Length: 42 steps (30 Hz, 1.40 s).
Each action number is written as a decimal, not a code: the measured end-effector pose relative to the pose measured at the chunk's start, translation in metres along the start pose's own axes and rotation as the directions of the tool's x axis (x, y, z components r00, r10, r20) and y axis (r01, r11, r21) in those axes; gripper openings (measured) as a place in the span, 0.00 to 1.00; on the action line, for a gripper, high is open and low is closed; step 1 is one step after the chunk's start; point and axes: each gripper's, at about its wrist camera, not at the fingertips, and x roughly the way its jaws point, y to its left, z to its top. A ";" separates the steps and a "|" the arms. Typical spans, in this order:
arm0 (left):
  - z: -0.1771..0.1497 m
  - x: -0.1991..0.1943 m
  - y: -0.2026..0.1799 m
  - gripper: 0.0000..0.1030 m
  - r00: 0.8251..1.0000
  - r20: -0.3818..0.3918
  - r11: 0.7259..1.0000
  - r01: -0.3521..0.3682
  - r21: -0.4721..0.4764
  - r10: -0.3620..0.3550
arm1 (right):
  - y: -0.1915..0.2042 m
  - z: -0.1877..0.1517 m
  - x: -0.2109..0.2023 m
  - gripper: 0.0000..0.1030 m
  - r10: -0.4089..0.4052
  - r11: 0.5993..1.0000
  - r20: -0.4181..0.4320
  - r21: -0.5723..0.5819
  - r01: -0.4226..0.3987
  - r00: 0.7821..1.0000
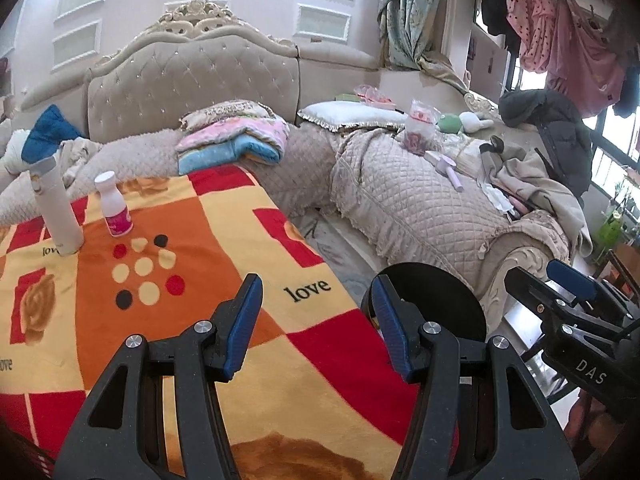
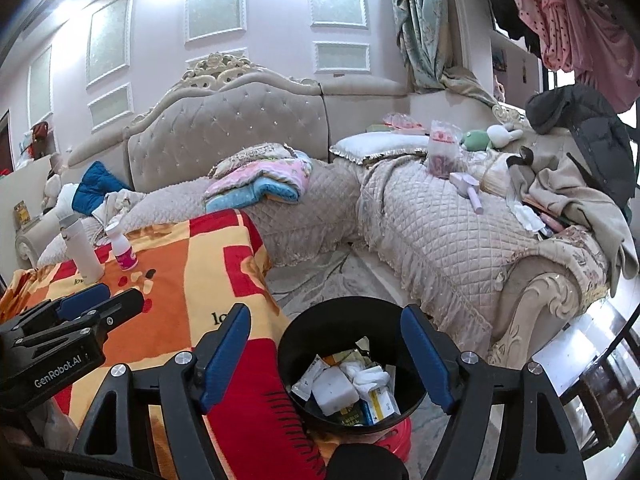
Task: Collect trash
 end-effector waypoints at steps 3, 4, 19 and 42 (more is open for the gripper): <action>0.000 -0.002 0.001 0.54 1.000 0.006 1.000 0.000 -0.003 0.000 | 0.001 0.001 -0.003 0.73 0.000 1.000 0.006 -0.002 0.000 1.000; -0.001 -0.003 0.001 0.54 1.000 0.008 1.000 -0.001 -0.003 0.001 | 0.001 0.002 -0.004 0.74 0.000 1.000 0.007 -0.002 0.000 1.000; -0.002 -0.002 -0.001 0.54 1.000 0.007 1.000 0.005 0.001 -0.005 | 0.001 0.004 -0.006 0.76 -0.004 1.000 0.004 0.001 0.004 1.000; -0.010 0.002 -0.001 0.54 1.000 -0.010 1.000 0.008 -0.009 -0.008 | 0.003 -0.001 0.002 0.77 -0.004 1.000 -0.025 -0.003 0.003 1.000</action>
